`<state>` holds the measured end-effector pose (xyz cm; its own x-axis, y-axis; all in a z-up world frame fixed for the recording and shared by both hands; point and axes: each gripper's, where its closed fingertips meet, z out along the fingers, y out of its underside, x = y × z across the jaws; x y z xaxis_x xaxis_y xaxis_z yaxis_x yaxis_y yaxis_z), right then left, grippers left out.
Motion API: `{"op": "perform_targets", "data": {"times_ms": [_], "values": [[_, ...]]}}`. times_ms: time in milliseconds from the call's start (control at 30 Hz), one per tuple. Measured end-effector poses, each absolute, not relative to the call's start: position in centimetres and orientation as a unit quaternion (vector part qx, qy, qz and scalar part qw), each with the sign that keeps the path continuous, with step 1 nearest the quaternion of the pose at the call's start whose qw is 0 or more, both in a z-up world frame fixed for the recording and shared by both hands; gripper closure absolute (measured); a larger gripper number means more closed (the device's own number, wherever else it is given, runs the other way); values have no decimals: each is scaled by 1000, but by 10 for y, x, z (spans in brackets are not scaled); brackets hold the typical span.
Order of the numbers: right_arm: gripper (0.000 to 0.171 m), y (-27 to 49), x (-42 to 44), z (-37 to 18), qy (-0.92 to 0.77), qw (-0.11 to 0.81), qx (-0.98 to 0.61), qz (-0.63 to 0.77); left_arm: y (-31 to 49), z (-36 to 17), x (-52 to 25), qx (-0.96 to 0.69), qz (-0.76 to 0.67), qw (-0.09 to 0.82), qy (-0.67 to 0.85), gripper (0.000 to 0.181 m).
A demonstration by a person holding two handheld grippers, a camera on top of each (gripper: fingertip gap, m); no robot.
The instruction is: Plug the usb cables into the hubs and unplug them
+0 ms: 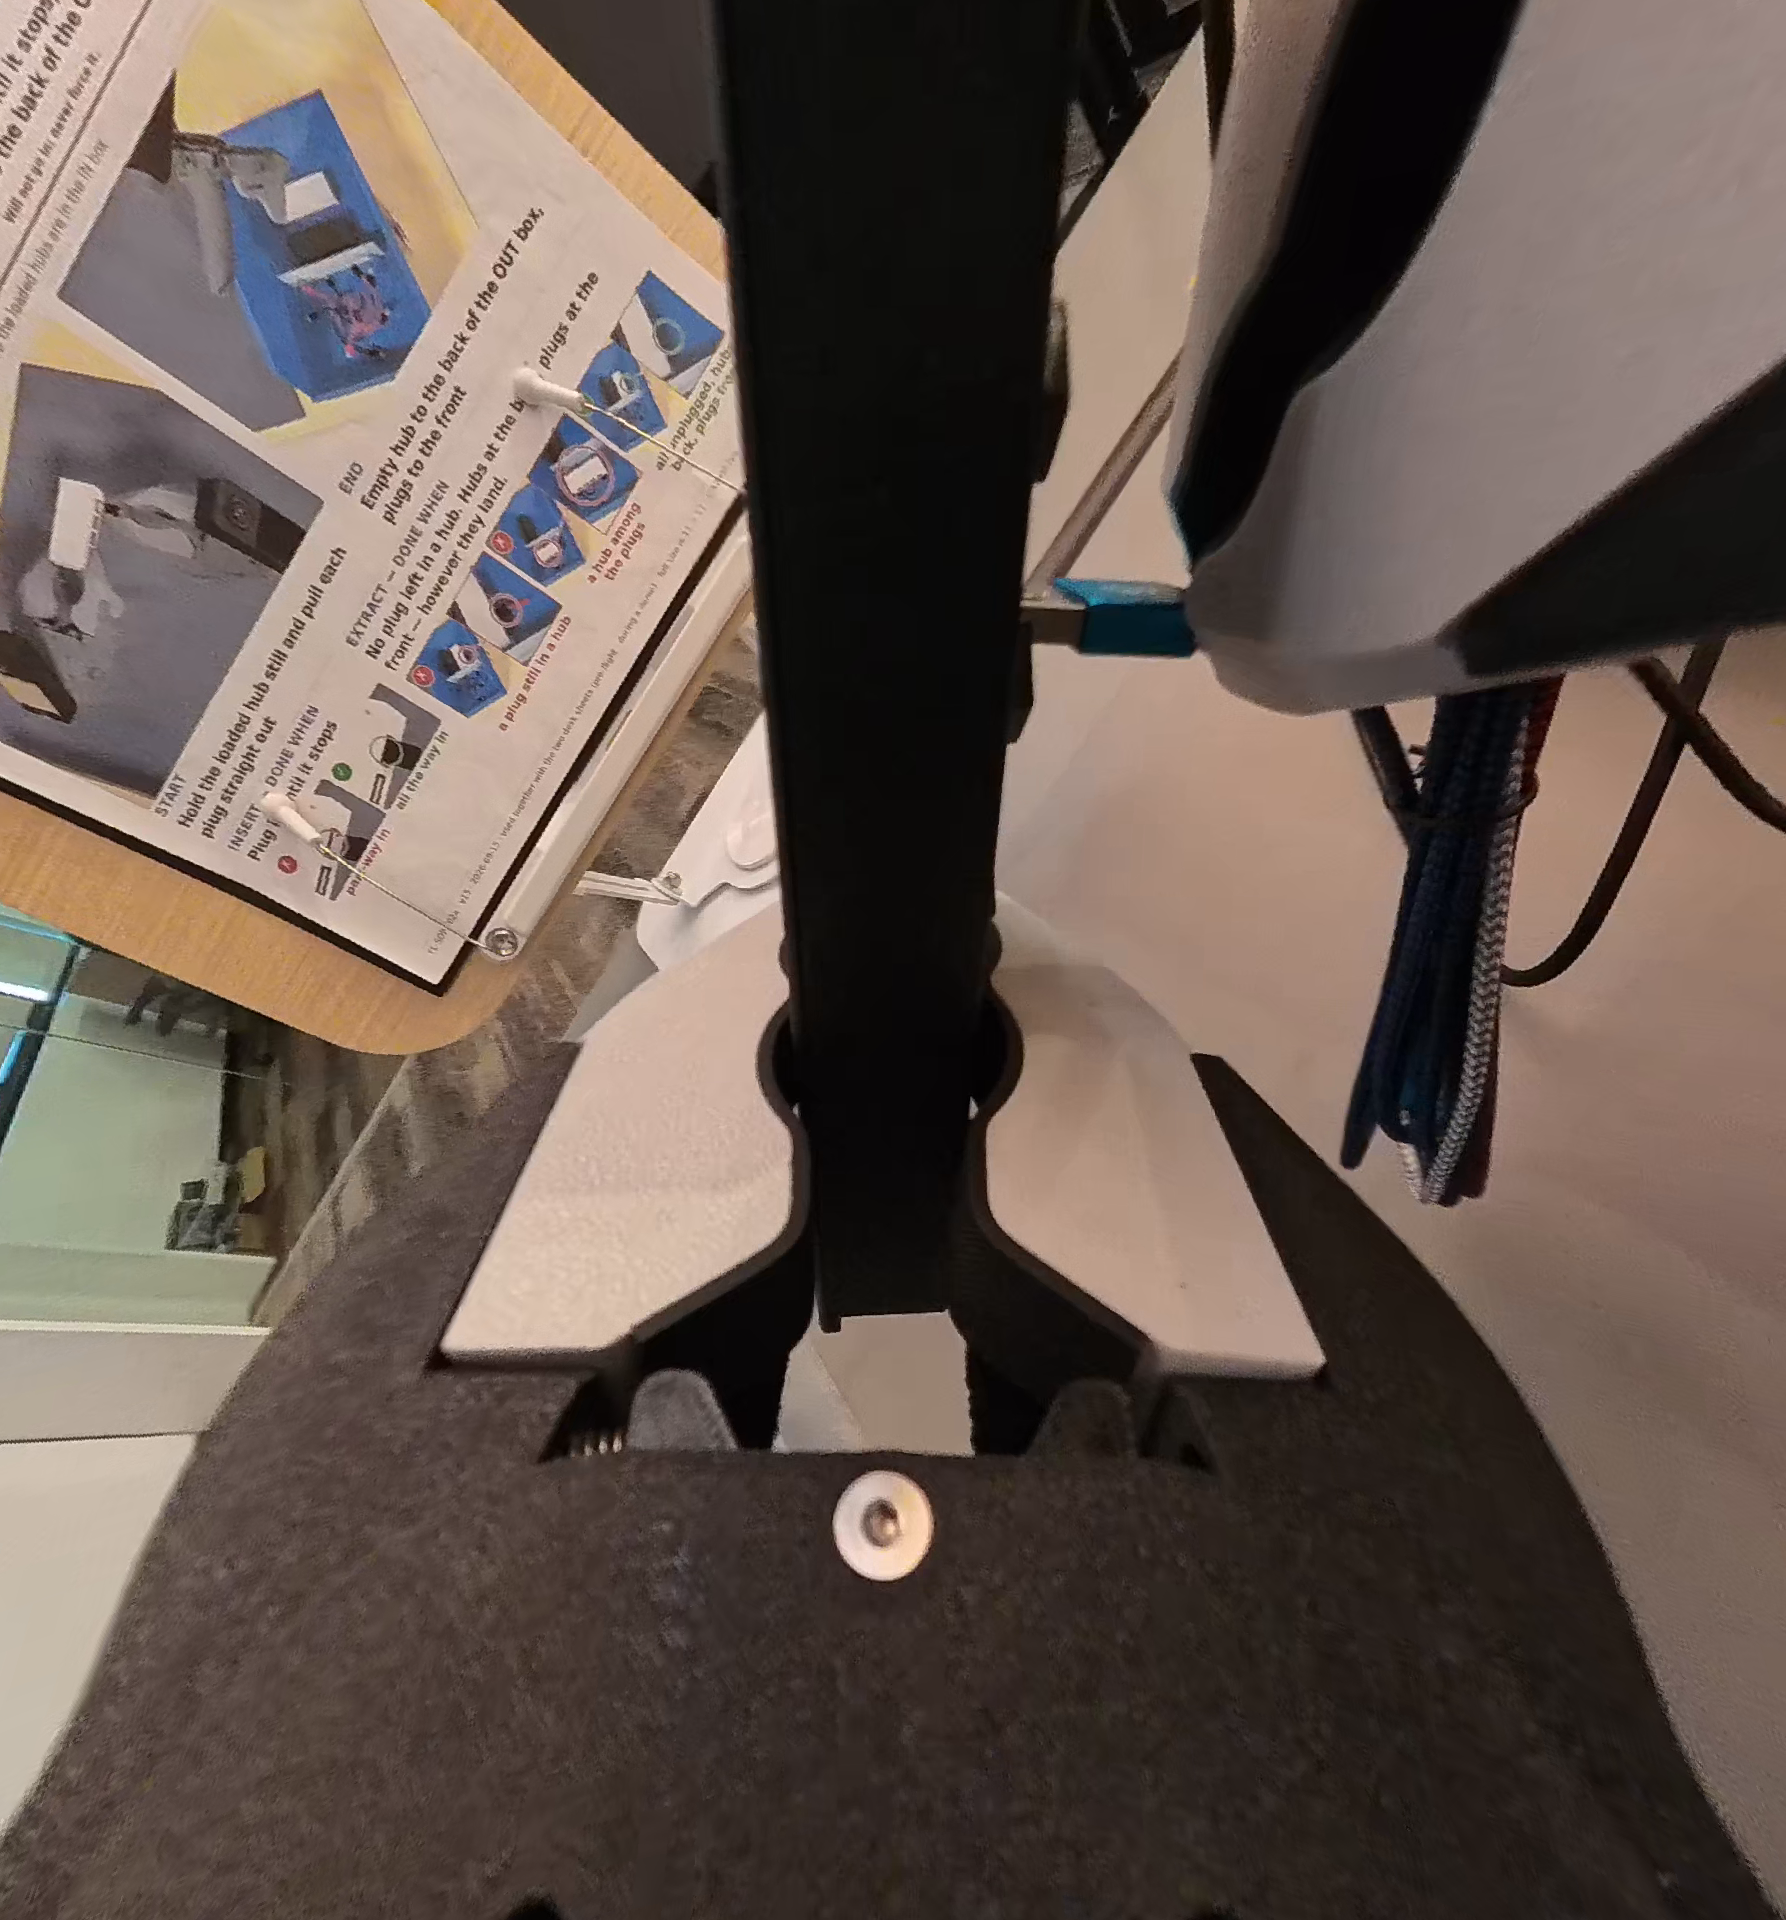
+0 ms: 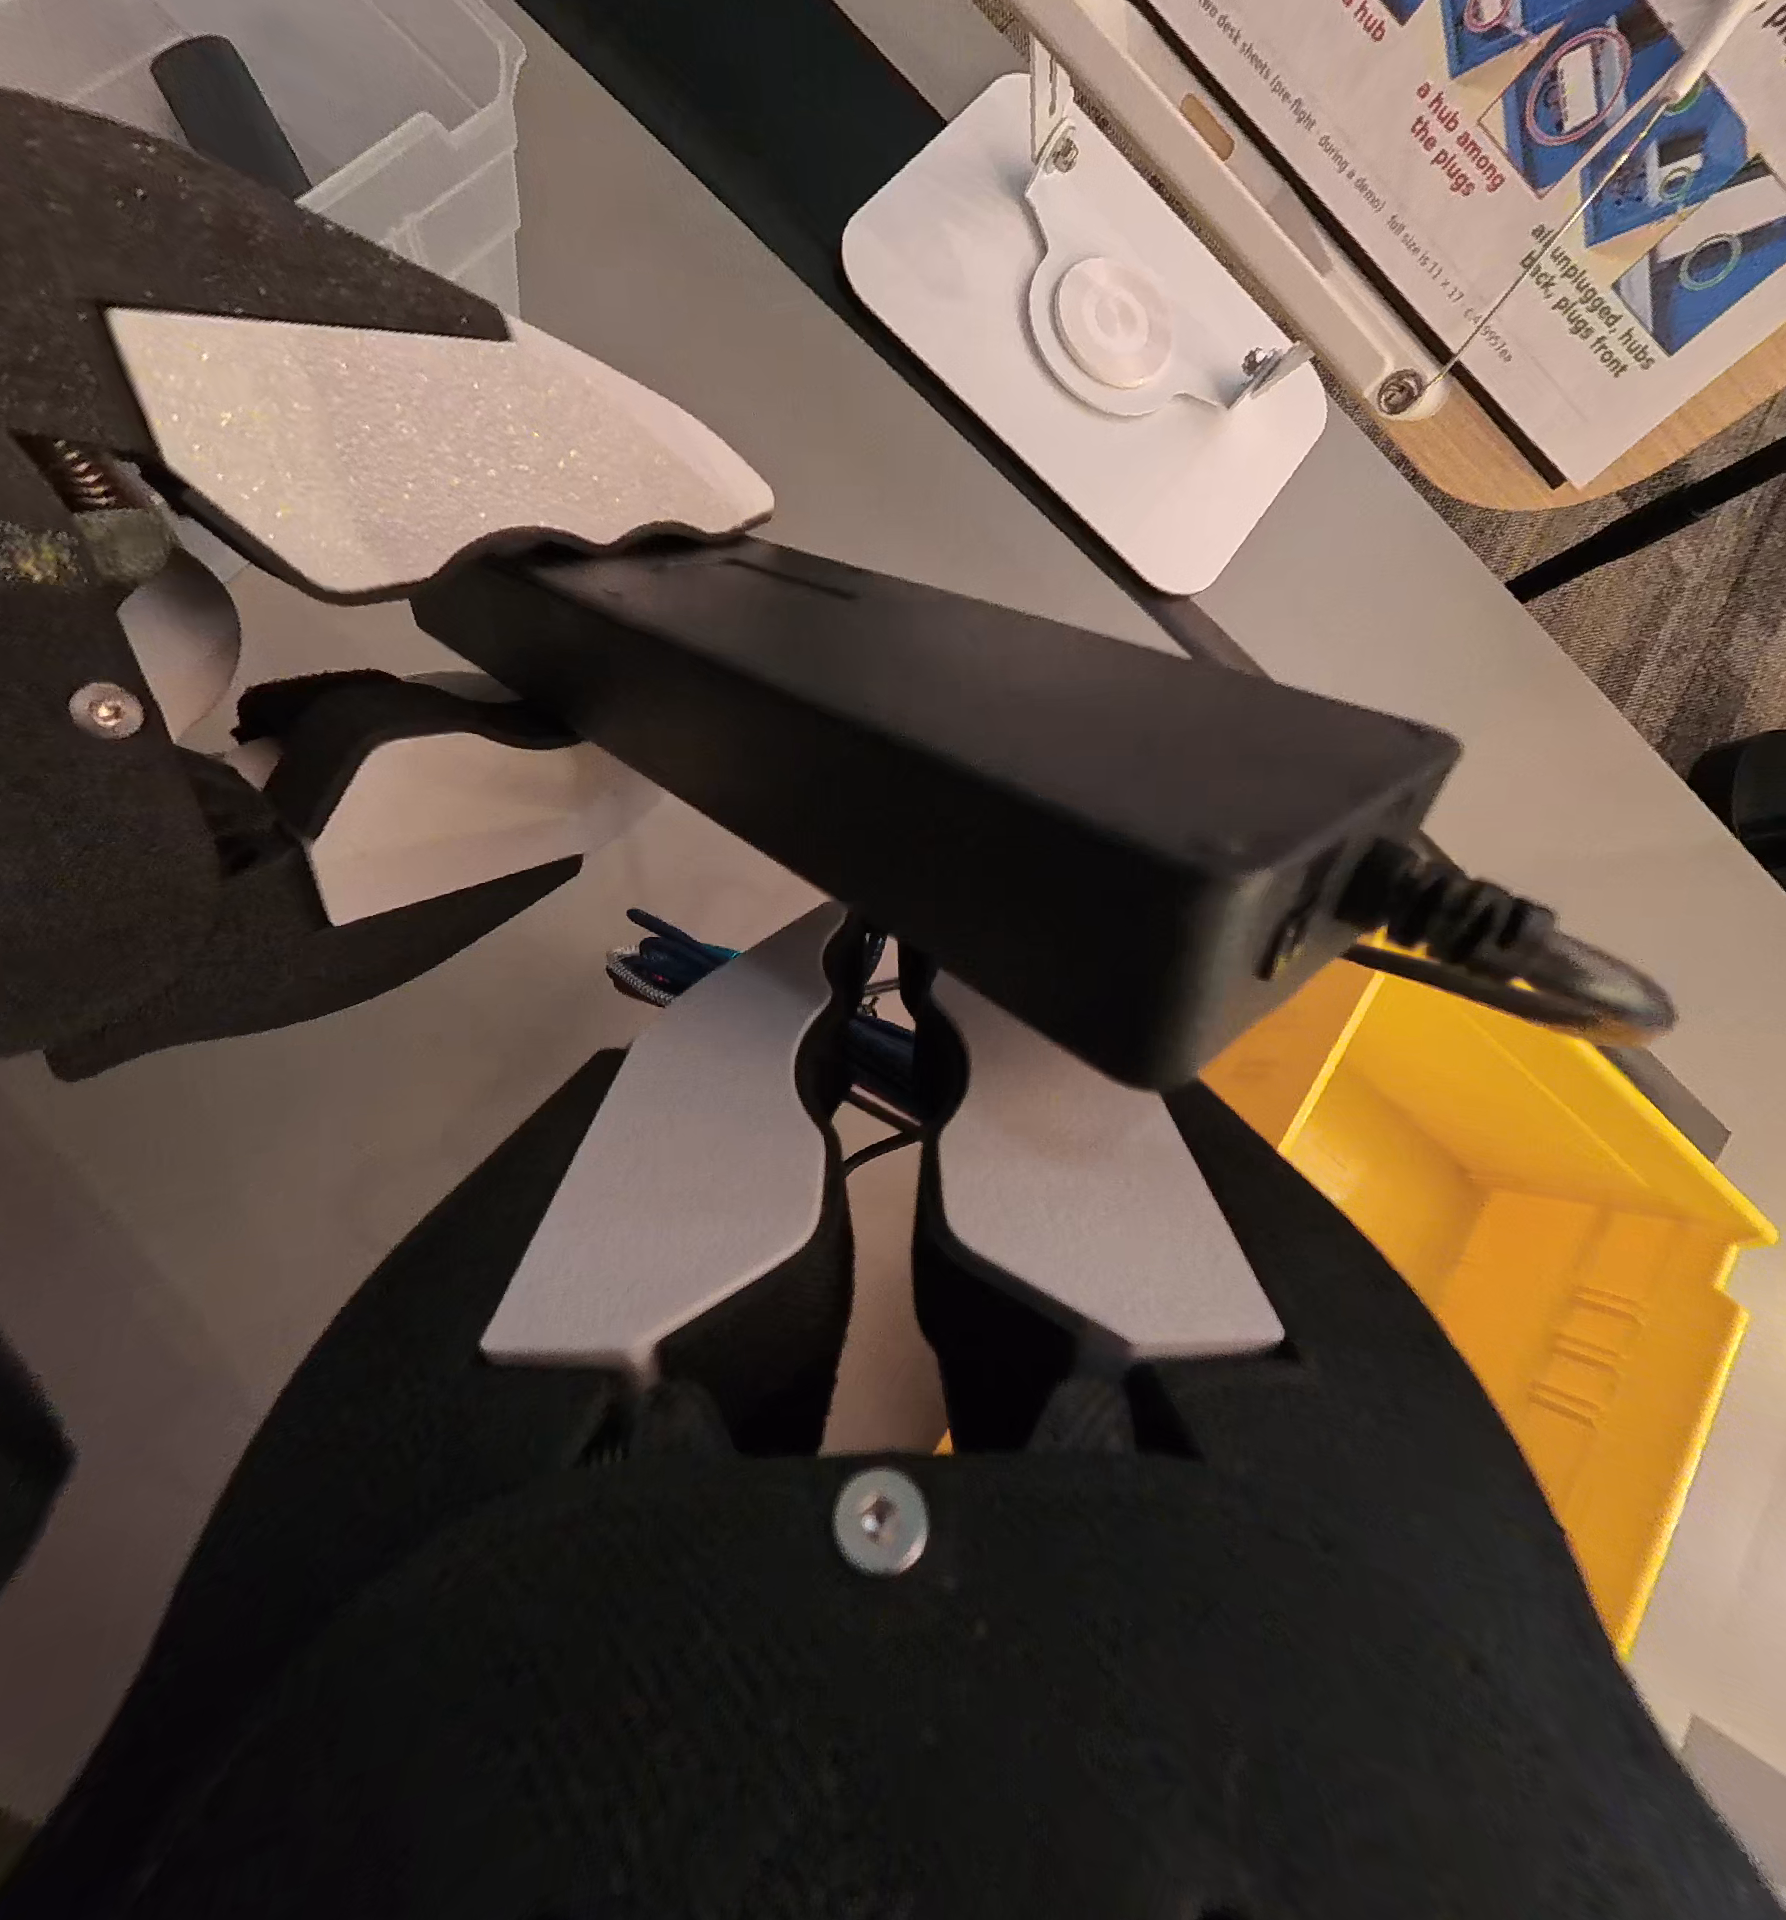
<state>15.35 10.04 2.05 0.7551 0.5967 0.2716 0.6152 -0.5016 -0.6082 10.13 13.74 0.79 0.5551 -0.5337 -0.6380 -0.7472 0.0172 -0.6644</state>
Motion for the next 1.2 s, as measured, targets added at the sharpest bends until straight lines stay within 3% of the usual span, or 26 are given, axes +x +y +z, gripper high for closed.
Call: {"op": "perform_targets", "data": {"times_ms": [1200], "values": [[164, 101, 148, 25, -360, 365, -859, 2, 140, -1, 96, -720, 72, 519, 455, 156]]}}
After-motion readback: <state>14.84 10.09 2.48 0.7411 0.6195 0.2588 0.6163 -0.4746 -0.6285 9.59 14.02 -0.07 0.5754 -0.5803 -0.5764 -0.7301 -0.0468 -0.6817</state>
